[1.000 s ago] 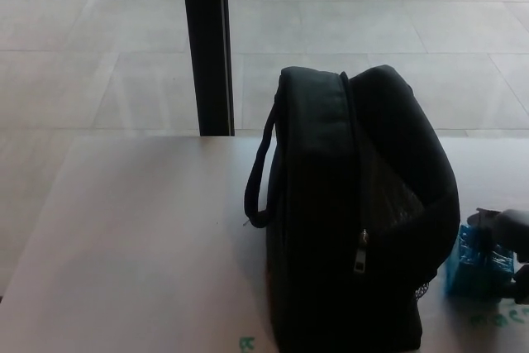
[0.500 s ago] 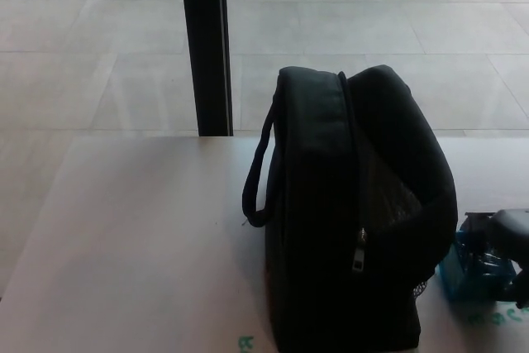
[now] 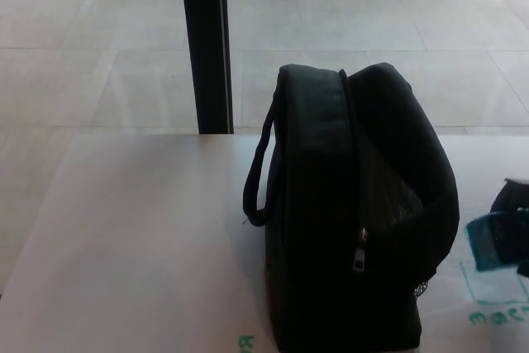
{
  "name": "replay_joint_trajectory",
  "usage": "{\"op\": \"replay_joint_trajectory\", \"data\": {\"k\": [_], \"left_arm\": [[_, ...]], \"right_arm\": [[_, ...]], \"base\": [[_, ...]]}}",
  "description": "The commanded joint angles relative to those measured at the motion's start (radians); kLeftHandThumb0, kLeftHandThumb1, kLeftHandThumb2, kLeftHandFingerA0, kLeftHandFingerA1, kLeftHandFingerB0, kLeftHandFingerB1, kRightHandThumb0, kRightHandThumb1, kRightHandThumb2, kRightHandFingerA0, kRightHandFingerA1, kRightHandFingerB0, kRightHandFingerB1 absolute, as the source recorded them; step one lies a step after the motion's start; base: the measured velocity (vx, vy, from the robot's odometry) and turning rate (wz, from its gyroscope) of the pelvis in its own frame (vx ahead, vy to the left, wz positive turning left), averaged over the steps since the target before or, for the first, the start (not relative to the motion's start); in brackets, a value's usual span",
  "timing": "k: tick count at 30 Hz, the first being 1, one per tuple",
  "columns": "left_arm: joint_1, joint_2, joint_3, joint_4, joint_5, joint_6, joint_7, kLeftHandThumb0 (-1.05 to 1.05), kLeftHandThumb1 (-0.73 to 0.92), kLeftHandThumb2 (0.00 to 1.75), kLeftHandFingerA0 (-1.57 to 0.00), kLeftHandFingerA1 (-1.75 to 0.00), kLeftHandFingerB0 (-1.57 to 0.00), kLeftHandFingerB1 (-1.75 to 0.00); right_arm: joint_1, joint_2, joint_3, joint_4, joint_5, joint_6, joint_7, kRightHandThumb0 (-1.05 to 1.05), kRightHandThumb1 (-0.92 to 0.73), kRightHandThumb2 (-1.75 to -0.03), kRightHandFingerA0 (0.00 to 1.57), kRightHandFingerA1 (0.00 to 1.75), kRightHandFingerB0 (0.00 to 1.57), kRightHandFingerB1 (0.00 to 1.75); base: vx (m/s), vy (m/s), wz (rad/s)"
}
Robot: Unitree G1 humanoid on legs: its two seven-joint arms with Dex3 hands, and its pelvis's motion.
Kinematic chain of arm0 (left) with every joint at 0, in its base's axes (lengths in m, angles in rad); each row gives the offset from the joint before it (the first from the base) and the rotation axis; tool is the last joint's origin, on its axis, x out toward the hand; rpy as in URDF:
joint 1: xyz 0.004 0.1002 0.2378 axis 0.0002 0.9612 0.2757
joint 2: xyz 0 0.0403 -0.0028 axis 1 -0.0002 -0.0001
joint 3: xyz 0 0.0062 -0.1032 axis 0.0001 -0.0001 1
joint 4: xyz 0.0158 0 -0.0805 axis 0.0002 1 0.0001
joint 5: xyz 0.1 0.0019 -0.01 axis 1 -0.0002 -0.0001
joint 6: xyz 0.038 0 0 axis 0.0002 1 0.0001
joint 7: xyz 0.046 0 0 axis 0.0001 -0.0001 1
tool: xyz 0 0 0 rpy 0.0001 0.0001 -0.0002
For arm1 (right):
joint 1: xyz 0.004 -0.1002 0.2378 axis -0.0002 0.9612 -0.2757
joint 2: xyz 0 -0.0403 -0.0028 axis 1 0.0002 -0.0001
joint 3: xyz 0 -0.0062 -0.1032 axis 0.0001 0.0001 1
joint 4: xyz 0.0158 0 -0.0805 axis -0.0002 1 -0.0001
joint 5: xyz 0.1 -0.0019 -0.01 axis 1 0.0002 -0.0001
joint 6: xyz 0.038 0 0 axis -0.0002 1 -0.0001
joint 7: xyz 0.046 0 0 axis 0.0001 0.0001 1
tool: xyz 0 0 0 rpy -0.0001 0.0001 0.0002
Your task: The robot uses its right hand to pick up the cube kept on the middle of the desk and put it inside the bag next to it
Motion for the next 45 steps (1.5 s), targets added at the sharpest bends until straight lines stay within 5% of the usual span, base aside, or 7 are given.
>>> {"op": "replay_joint_trajectory", "data": {"k": [1, 4, 21, 22, 24, 25, 45], "left_arm": [[-0.003, -0.003, -0.007, 0.008, -0.008, 0.015, -0.028, -0.65, 0.77, 0.61, -0.21, -0.53, -0.12, -0.39], [0.013, 0.001, -0.017, 0.010, 0.012, -0.007, -0.026, -0.69, 0.62, 0.91, -0.18, -0.56, -0.09, -0.47], [0.017, -0.002, -0.007, -0.001, 0.002, 0.013, -0.016, -0.63, 0.80, 0.62, -0.23, -0.54, -0.13, -0.39], [0.014, -0.003, -0.007, -0.006, -0.001, 0.018, -0.015, -0.62, 0.79, 0.63, -0.22, -0.54, -0.13, -0.40], [0.013, -0.003, -0.007, -0.007, -0.001, 0.019, -0.015, -0.62, 0.79, 0.63, -0.22, -0.54, -0.13, -0.40], [0.007, -0.004, -0.003, 0.010, -0.007, 0.017, -0.021, -0.61, 0.79, 0.62, -0.21, -0.53, -0.12, -0.40], [-0.002, 0.002, -0.007, 0.001, -0.004, 0.022, -0.019, -0.67, 0.63, 0.91, -0.16, -0.54, -0.08, -0.46]], "right_arm": [[-0.095, -0.019, -0.109, 0.046, 0.093, -0.049, -0.022, -0.17, -0.63, -0.96, 0.80, 1.75, 0.69, 1.53], [-0.136, -0.007, -0.178, 0.063, 0.155, -0.100, -0.006, -0.23, -0.69, -1.06, 0.81, 1.75, 0.60, 1.70], [-0.320, 0.135, -0.309, -0.293, 0.389, 0.035, 0.187, -0.13, -0.48, -1.21, 0.90, 1.74, 0.77, 1.54], [-0.308, 0.135, -0.293, -0.319, 0.380, 0.032, 0.204, -0.18, -0.50, -1.16, 1.21, 1.41, 0.95, 1.24], [-0.304, 0.135, -0.292, -0.333, 0.381, 0.043, 0.210, -0.18, -0.50, -1.16, 1.21, 1.41, 0.95, 1.24], [-0.271, 0.156, -0.250, -0.397, 0.394, 0.091, 0.267, -0.10, -0.53, -1.11, 0.89, 1.72, 0.77, 1.53], [-0.090, 0.070, -0.131, -0.507, 0.448, 0.056, 0.519, -0.16, -0.51, -1.14, 0.86, 1.75, 0.75, 1.62]], "base": [[0.00, 0.000, 0.00], [0.00, 0.000, 0.00], [0.00, 0.000, 0.00], [0.00, 0.000, 0.00], [0.00, 0.000, 0.00], [0.00, 0.000, 0.00], [0.00, 0.000, 0.00]]}}
